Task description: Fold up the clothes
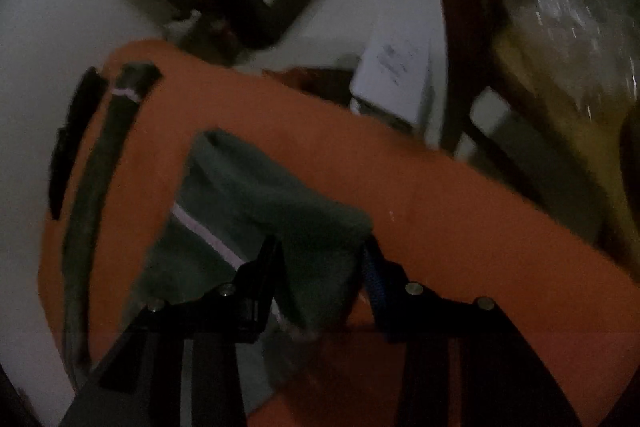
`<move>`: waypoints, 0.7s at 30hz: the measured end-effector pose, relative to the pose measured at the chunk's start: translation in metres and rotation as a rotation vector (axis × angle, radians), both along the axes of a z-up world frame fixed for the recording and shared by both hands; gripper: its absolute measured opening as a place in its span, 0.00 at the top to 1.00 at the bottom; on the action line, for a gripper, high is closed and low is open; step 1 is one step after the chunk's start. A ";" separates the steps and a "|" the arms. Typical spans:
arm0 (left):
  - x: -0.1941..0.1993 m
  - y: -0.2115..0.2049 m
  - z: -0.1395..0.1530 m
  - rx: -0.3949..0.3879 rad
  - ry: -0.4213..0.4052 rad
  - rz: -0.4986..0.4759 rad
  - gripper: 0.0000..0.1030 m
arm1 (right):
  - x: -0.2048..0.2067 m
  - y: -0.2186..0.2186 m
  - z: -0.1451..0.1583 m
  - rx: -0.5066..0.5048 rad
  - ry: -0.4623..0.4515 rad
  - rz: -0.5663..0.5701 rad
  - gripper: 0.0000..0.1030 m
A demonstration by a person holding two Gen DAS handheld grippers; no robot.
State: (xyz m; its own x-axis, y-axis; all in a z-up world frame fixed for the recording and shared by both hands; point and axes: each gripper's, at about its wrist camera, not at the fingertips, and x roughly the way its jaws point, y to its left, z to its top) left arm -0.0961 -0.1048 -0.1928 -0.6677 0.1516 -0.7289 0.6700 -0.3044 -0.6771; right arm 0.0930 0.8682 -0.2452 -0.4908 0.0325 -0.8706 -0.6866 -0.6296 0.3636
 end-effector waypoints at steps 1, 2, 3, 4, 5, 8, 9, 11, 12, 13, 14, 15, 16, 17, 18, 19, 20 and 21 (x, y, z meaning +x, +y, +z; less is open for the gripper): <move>0.001 0.000 0.001 0.003 0.001 -0.004 0.64 | -0.008 0.000 0.012 0.021 0.023 0.056 0.50; -0.003 0.000 0.002 0.003 0.001 -0.007 0.59 | -0.019 -0.003 0.018 0.036 0.019 0.117 0.42; -0.006 0.000 0.002 0.000 0.001 -0.010 0.55 | -0.031 -0.007 0.024 0.050 0.016 0.177 0.38; -0.006 0.001 0.002 -0.005 -0.006 -0.009 0.54 | -0.051 -0.014 0.032 0.122 -0.001 0.262 0.38; -0.007 0.002 0.000 -0.002 -0.013 -0.013 0.54 | -0.068 -0.019 0.028 0.146 -0.022 0.325 0.38; -0.006 0.007 -0.004 0.005 -0.035 -0.025 0.54 | -0.120 -0.034 0.015 0.216 -0.085 0.513 0.38; -0.006 0.008 -0.004 0.005 -0.037 -0.029 0.54 | -0.132 -0.034 0.007 0.214 -0.118 0.536 0.42; -0.004 0.010 -0.003 0.004 -0.035 -0.028 0.54 | -0.155 -0.035 -0.011 0.211 -0.185 0.580 0.74; -0.003 0.010 -0.002 0.004 -0.035 -0.026 0.54 | -0.167 -0.035 -0.019 0.209 -0.219 0.602 0.89; -0.002 0.010 -0.002 0.006 -0.034 -0.021 0.54 | -0.170 -0.032 -0.019 0.200 -0.209 0.592 0.90; -0.001 0.009 -0.001 0.008 -0.034 -0.015 0.54 | -0.170 -0.028 -0.011 0.189 -0.165 0.555 0.90; -0.001 0.010 -0.002 0.002 -0.036 -0.014 0.54 | -0.170 -0.024 -0.003 0.177 -0.120 0.518 0.91; -0.002 0.011 -0.002 -0.003 -0.039 -0.012 0.54 | -0.170 -0.022 0.004 0.163 -0.091 0.496 0.91; -0.003 0.011 -0.002 -0.009 -0.041 -0.011 0.54 | -0.170 -0.016 0.013 0.137 -0.047 0.457 0.91; -0.003 0.012 -0.002 -0.014 -0.043 -0.010 0.54 | -0.171 -0.009 0.023 0.111 -0.003 0.418 0.91; -0.004 0.013 -0.002 -0.020 -0.045 -0.008 0.55 | -0.178 -0.009 0.021 0.101 -0.006 0.407 0.91; -0.005 0.013 -0.003 -0.026 -0.048 -0.007 0.55 | -0.185 -0.009 0.019 0.090 -0.011 0.397 0.91; -0.006 0.015 -0.003 -0.036 -0.054 -0.005 0.55 | -0.192 -0.008 0.017 0.080 -0.015 0.386 0.91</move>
State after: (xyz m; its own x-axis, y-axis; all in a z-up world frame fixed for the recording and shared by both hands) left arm -0.1017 -0.0901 -0.1959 -0.6262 0.1275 -0.7692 0.7041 -0.3312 -0.6281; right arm -0.0992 0.8598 -0.2283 -0.4672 -0.0839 -0.8802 -0.3984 -0.8687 0.2943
